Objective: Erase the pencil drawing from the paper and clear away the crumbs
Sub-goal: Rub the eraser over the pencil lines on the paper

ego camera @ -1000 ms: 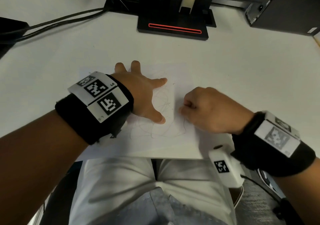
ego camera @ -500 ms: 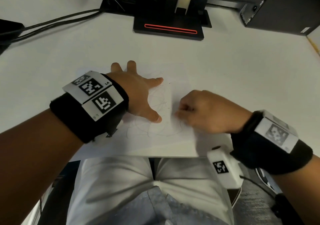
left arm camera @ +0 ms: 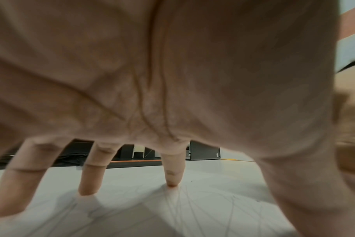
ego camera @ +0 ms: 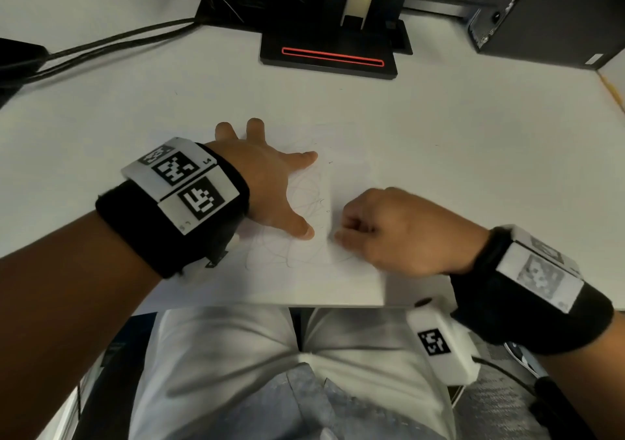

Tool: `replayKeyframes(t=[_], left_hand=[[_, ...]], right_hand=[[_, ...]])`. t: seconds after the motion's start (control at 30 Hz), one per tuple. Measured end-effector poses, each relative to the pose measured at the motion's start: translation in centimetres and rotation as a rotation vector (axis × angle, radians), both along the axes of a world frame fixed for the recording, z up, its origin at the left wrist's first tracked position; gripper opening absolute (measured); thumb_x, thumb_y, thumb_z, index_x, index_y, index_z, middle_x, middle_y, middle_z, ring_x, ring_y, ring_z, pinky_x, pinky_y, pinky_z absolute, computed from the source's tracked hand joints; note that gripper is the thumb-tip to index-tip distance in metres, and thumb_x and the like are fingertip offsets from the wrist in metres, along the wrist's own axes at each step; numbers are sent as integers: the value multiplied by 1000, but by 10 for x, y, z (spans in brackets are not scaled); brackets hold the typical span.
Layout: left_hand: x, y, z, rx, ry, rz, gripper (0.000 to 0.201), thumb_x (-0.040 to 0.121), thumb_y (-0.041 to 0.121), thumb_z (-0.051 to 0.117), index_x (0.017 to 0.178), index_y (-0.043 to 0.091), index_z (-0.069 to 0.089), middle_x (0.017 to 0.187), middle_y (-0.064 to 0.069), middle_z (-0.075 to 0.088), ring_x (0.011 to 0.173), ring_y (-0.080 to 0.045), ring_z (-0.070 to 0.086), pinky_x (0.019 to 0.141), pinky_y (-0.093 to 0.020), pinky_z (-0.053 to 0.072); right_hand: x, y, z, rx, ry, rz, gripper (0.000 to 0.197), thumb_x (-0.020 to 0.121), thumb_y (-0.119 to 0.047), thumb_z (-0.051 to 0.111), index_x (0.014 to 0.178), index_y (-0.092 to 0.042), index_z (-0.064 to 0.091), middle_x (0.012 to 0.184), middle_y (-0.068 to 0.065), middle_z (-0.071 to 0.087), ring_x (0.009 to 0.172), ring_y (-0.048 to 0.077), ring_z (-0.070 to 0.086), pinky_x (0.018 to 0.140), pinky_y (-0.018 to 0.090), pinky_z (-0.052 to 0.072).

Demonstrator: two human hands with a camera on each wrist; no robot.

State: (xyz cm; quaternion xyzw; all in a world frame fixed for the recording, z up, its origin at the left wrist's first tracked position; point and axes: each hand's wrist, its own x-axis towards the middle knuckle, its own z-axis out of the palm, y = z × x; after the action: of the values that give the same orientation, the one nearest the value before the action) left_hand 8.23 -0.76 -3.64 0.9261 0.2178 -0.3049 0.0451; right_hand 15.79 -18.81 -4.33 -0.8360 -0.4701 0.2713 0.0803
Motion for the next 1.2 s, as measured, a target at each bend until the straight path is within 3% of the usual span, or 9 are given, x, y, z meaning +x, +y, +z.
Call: replayKeyframes(t=[0.17, 0.27, 0.33, 0.47, 0.6, 0.73, 0.93, 1.07, 1.2], left_hand=[[1, 0, 0, -1, -1, 4, 113, 58, 91, 59, 144, 65, -9, 148, -10, 8, 133, -43, 20, 97, -53, 46], [1, 0, 0, 1, 1, 11, 113, 57, 91, 59, 143, 66, -10, 149, -10, 6, 133, -43, 19, 97, -53, 46], [1, 0, 0, 10, 1, 5, 113, 57, 92, 59, 143, 66, -10, 151, -10, 5, 134, -43, 18, 97, -52, 46], [1, 0, 0, 3, 4, 7, 114, 56, 92, 59, 143, 66, -10, 148, -10, 8, 132, -43, 20, 97, -53, 46], [1, 0, 0, 5, 6, 10, 114, 56, 92, 59, 143, 66, -10, 148, -10, 8, 133, -43, 19, 96, -52, 46], [1, -1, 1, 15, 10, 5, 113, 57, 92, 59, 144, 66, -10, 149, -11, 7, 133, -43, 20, 96, -52, 46], [1, 0, 0, 21, 14, 6, 114, 56, 92, 59, 143, 67, -10, 147, -10, 9, 132, -43, 21, 96, -53, 47], [1, -2, 2, 14, 18, 15, 114, 56, 92, 58, 143, 66, -10, 150, -9, 7, 133, -44, 20, 97, -53, 46], [0, -1, 1, 18, 18, 11, 114, 56, 92, 59, 142, 67, -11, 148, -9, 8, 132, -43, 21, 96, -53, 46]], right_hand=[[18, -3, 4, 33, -44, -124, 28, 95, -28, 56, 75, -10, 64, 66, 1, 64, 58, 13, 53, 52, 23, 38], [4, -4, 1, 27, -31, -21, 30, 95, -29, 56, 71, -11, 59, 60, -2, 57, 52, 8, 47, 48, 16, 33], [-1, -5, 1, -8, 16, 18, 35, 96, -32, 56, 67, -12, 55, 55, -4, 52, 49, 8, 44, 49, 19, 34], [19, -8, 5, 38, -21, -124, 31, 95, -30, 57, 70, -12, 60, 61, -3, 59, 56, 12, 51, 53, 25, 37], [-2, -7, 1, 0, 18, 26, 35, 96, -33, 57, 66, -13, 55, 54, -5, 51, 49, 8, 45, 49, 18, 32], [16, -10, 4, 24, -8, -92, 33, 96, -32, 57, 71, -11, 60, 61, -2, 58, 55, 12, 49, 54, 27, 39], [-3, -13, -2, 26, 14, 4, 35, 95, -31, 57, 65, -15, 54, 53, -5, 51, 49, 8, 46, 48, 18, 36], [13, -13, 2, 66, -44, -119, 29, 95, -27, 57, 72, -9, 62, 60, 1, 59, 53, 10, 49, 48, 20, 34], [-9, -13, -2, 51, -11, 15, 31, 95, -28, 56, 71, -10, 58, 57, -1, 55, 50, 9, 45, 49, 18, 37]])
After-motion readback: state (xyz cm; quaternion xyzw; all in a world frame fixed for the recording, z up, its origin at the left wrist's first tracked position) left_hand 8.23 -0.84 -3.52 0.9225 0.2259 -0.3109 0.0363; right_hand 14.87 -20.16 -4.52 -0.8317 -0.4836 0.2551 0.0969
